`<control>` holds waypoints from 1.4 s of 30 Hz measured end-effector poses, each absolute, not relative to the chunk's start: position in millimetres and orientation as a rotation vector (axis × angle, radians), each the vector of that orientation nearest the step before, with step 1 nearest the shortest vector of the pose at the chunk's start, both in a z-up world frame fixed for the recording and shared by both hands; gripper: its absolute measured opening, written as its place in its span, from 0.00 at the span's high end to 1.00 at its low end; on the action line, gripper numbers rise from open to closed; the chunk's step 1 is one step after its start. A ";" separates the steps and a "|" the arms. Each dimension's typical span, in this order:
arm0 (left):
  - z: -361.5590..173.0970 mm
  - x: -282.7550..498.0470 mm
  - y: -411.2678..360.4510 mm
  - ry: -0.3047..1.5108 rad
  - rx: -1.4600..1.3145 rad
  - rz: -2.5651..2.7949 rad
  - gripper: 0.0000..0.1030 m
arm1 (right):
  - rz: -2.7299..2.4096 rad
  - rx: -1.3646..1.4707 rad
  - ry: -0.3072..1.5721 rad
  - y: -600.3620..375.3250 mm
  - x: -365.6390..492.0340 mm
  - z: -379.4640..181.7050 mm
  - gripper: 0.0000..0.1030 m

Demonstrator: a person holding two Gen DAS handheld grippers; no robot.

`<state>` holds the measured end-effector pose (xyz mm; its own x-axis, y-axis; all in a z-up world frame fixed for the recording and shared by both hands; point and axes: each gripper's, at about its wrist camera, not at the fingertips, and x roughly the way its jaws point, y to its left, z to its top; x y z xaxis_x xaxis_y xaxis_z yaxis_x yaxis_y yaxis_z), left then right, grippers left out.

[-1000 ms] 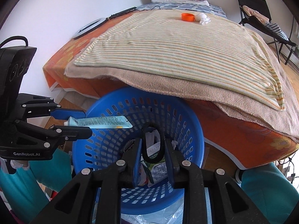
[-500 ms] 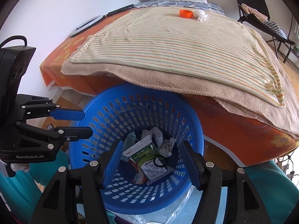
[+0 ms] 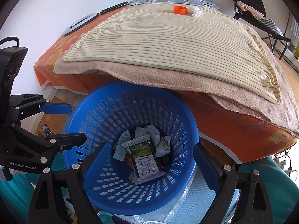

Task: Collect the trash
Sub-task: 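Move both tools back over the bed toward the orange cup and white tissue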

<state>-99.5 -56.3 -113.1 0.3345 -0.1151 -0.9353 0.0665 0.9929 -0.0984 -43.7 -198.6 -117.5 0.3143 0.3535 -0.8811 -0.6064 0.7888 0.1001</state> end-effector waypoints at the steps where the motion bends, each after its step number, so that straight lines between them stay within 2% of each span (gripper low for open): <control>1: -112.9 -99.6 -56.0 1.224 -0.045 -0.117 0.26 | 0.641 -0.269 1.079 -198.7 -43.4 -117.7 0.09; 15: -103.1 -94.0 -51.0 1.184 -0.062 -0.101 0.26 | 0.603 -0.248 1.062 -205.0 -37.1 -110.6 0.08; 19: -101.3 -92.1 -53.4 1.175 -0.048 -0.106 0.26 | 0.585 -0.232 1.036 -207.9 -33.9 -105.2 0.02; 26: -93.8 -91.3 -53.3 1.132 -0.044 -0.113 0.26 | 0.579 -0.192 1.036 -211.4 -26.4 -98.7 0.01; 35: -65.5 -74.5 -48.5 1.080 -0.062 -0.131 0.26 | 0.582 -0.164 0.945 -217.5 -14.2 -76.7 0.01; 42: -39.4 -32.3 -30.9 1.028 -0.078 -0.110 0.26 | 0.569 -0.117 0.877 -222.1 16.3 -51.8 0.01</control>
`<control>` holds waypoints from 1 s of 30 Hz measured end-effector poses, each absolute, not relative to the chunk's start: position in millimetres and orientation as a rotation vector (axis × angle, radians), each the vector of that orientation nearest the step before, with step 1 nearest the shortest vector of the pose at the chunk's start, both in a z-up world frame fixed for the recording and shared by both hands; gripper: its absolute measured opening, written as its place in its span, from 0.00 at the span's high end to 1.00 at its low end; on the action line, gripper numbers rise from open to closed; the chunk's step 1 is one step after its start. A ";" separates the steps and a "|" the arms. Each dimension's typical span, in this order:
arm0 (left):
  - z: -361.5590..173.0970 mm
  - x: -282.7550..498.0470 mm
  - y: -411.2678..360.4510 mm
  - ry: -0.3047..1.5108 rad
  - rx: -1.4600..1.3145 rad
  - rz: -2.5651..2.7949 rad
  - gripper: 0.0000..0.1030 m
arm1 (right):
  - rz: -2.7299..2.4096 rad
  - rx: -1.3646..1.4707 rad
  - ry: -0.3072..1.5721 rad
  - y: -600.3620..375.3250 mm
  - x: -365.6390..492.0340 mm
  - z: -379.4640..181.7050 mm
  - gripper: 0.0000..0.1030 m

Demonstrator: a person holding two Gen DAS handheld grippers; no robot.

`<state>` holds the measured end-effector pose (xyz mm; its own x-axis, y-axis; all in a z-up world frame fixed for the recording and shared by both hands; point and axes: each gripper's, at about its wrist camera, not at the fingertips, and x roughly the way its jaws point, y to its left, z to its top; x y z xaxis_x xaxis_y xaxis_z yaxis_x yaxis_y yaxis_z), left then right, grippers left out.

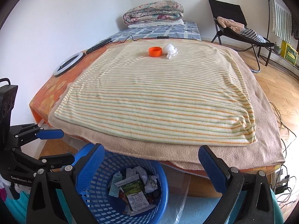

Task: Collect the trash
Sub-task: 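Move both tools back over the bed toward the orange cup and white tissue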

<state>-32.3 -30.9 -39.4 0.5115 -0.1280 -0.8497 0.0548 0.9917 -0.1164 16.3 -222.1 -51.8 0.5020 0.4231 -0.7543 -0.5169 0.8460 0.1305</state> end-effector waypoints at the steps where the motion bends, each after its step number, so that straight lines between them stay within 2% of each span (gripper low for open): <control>1: -35.8 -24.9 -27.8 1.018 -0.073 -0.104 0.26 | 0.567 -0.109 0.870 -222.4 22.9 -47.6 0.01; 14: -19.5 73.2 -7.8 0.931 -0.055 -0.108 0.26 | 0.519 0.006 0.819 -224.1 112.2 -21.5 0.01; 30: -48.4 200.4 7.3 0.907 -0.088 -0.093 0.26 | 0.524 0.147 0.870 -204.3 231.9 -34.8 0.03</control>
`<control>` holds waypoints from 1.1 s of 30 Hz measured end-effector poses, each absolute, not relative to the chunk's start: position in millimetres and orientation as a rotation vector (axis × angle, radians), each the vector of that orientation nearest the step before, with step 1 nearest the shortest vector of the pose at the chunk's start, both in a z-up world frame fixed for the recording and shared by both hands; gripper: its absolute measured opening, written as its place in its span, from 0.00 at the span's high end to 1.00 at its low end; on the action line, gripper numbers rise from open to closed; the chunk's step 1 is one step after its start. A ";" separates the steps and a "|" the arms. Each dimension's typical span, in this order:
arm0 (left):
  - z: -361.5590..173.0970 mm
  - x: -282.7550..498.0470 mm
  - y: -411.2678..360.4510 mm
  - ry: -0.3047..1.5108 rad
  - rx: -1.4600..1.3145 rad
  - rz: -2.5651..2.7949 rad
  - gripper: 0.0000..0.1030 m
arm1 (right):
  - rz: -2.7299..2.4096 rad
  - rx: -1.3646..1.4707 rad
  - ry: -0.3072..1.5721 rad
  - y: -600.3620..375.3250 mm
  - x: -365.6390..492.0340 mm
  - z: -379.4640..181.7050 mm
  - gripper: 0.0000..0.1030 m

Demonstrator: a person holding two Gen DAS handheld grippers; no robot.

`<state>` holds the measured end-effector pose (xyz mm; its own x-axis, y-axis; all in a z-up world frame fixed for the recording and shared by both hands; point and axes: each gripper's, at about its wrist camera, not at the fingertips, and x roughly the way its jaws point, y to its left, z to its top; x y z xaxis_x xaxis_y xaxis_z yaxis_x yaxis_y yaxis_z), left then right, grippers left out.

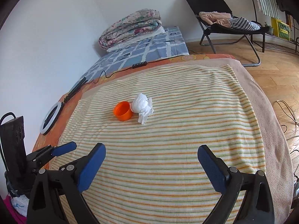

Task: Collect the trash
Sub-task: 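Move both tools back over the bed toward the orange cup and white tissue, then grasp the orange cup with the left tool while the right tool grasps the white tissue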

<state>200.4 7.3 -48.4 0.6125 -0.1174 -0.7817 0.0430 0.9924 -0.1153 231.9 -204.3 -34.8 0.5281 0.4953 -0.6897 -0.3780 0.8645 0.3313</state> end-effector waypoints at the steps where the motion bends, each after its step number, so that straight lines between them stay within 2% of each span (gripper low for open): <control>1: -49.9 206.7 7.8 0.902 -0.084 -0.090 0.26 | 0.530 0.155 0.872 -201.7 239.2 -35.3 0.04; 11: -69.8 255.4 12.9 0.880 -0.121 -0.088 0.27 | 0.563 0.272 0.911 -179.7 305.4 -54.0 0.19; 13: -72.3 261.6 11.7 0.880 -0.113 -0.086 0.32 | 0.570 0.289 0.924 -176.8 313.8 -59.6 0.23; 16: -74.3 270.9 10.5 0.878 -0.106 -0.085 0.35 | 0.581 0.311 0.948 -172.5 325.6 -67.6 0.27; 22: -78.3 286.9 9.7 0.878 -0.082 -0.085 0.35 | 0.592 0.387 0.965 -170.4 340.5 -77.1 0.28; 23: -79.7 289.4 10.3 0.879 -0.077 -0.081 0.37 | 0.597 0.404 0.970 -170.1 343.4 -79.2 0.28; 25: -83.4 292.1 12.3 0.894 -0.075 -0.071 0.54 | 0.605 0.430 0.979 -169.1 346.3 -82.7 0.30; 33: -85.0 286.5 25.0 0.894 -0.085 -0.055 0.55 | 0.620 0.440 0.997 -156.5 353.3 -91.6 0.32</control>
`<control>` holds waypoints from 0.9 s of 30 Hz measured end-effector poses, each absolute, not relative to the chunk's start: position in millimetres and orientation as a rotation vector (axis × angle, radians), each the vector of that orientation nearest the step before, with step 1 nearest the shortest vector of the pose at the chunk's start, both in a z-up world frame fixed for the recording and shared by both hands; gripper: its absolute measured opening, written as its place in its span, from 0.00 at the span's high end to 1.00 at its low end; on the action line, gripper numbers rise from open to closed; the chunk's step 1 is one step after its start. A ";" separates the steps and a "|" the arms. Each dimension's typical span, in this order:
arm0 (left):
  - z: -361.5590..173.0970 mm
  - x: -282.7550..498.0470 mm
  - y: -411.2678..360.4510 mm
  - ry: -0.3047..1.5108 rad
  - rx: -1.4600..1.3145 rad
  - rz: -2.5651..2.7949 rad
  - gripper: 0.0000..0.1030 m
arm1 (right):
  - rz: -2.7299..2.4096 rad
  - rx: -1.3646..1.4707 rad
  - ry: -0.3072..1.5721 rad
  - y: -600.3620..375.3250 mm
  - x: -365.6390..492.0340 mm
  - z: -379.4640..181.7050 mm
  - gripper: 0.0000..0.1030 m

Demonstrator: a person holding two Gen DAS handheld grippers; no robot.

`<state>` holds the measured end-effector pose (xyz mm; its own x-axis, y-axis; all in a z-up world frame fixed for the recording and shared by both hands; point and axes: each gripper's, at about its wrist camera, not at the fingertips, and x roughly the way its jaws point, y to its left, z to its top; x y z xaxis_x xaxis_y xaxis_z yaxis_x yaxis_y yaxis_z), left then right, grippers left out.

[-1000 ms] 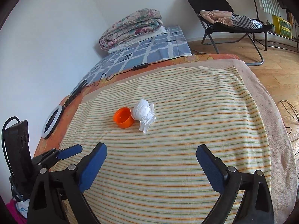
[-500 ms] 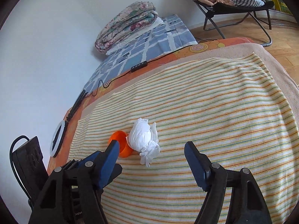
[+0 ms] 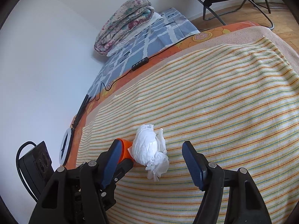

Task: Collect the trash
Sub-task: 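Grasp the orange cup with the left tool while the right tool grasps the white tissue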

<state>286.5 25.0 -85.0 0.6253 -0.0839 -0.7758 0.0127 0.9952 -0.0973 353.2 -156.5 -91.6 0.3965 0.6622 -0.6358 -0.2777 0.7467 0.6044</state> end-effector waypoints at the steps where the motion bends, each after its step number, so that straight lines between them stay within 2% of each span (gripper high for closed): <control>1: -84.6 285.2 26.8 0.894 -0.082 -0.053 0.55 | 0.621 0.434 0.998 -154.1 353.4 -92.1 0.33; 8: -82.2 273.4 44.2 0.899 -0.104 -0.032 0.55 | 0.608 0.363 1.005 -138.0 351.3 -97.6 0.40; 11: -81.4 269.2 47.2 0.903 -0.097 -0.021 0.55 | 0.604 0.319 0.998 -132.5 348.9 -97.2 0.52; 12: -80.9 267.6 47.8 0.903 -0.095 -0.018 0.55 | 0.606 0.308 1.000 -130.9 348.3 -97.2 0.60; 16: -76.0 259.4 48.2 0.900 -0.093 -0.011 0.55 | 0.605 0.280 0.992 -129.2 343.1 -95.0 0.67; 27: -51.2 229.3 41.2 0.889 -0.072 -0.002 0.55 | 0.582 0.103 0.921 -130.7 301.7 -68.0 0.69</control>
<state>229.3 41.2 -51.2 0.6306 -0.0313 -0.7754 -0.0284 0.9976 -0.0633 301.7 -130.7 -68.0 0.4634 0.5157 -0.7207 -0.4298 0.8420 0.3262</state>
